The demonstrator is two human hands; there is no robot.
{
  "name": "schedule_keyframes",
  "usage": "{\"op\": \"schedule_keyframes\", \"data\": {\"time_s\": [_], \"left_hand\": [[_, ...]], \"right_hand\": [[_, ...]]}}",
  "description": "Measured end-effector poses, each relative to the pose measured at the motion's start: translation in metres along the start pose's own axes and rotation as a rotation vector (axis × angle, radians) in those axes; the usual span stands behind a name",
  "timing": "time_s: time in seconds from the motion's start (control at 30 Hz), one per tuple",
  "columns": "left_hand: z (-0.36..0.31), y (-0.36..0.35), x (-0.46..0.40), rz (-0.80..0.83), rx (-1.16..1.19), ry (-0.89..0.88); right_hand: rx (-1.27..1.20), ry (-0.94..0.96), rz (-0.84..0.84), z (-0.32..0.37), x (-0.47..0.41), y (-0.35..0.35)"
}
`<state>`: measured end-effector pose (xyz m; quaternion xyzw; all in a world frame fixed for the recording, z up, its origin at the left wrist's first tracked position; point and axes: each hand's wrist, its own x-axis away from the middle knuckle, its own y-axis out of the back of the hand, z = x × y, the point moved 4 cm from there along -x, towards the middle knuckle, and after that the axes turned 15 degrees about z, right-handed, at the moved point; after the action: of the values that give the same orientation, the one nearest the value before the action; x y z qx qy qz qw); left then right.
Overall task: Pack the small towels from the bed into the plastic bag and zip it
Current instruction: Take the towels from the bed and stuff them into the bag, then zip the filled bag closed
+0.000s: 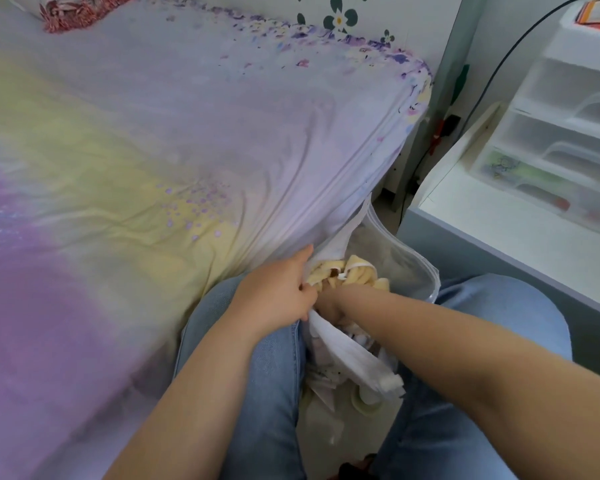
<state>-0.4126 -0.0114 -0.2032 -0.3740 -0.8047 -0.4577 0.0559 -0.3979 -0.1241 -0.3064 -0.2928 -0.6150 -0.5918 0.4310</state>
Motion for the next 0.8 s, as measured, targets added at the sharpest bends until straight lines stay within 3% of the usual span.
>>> {"op": "schedule_keyframes", "data": {"time_s": [0.13, 0.23, 0.33, 0.43, 0.47, 0.53, 0.6, 0.63, 0.7, 0.8], "left_hand": [[-0.001, 0.003, -0.002, -0.041, 0.086, 0.032], [-0.002, 0.008, -0.004, -0.114, 0.125, 0.057], [-0.004, 0.01, -0.004, -0.178, 0.122, 0.054], [-0.003, 0.01, -0.006, -0.236, 0.097, 0.086], [-0.002, 0.01, -0.006, -0.255, 0.075, 0.102], [0.0, 0.009, -0.008, -0.289, 0.003, 0.139], [0.0, 0.007, -0.01, -0.326, -0.098, 0.174], [-0.002, 0.006, -0.011, -0.329, -0.148, 0.195], [-0.007, 0.006, -0.015, -0.311, -0.172, 0.196], [-0.018, 0.014, -0.02, -0.322, -0.018, 0.098]], "right_hand": [[-0.283, 0.129, 0.186, -0.01, 0.035, 0.015], [-0.277, 0.081, 0.101, -0.03, 0.076, 0.022], [-0.397, 0.033, -0.323, -0.055, 0.123, 0.027], [-0.436, -0.292, -0.921, -0.088, 0.163, 0.02], [-0.421, -0.436, -0.948, -0.099, 0.167, 0.012], [-0.534, -0.584, -0.681, -0.118, 0.162, -0.004], [-0.603, -0.568, -0.445, -0.13, 0.149, -0.013], [-0.61, -0.514, -0.43, -0.133, 0.144, -0.012], [-0.644, -0.397, -0.532, -0.133, 0.135, -0.007], [-0.892, -0.097, -0.769, -0.118, 0.138, 0.001]]}}
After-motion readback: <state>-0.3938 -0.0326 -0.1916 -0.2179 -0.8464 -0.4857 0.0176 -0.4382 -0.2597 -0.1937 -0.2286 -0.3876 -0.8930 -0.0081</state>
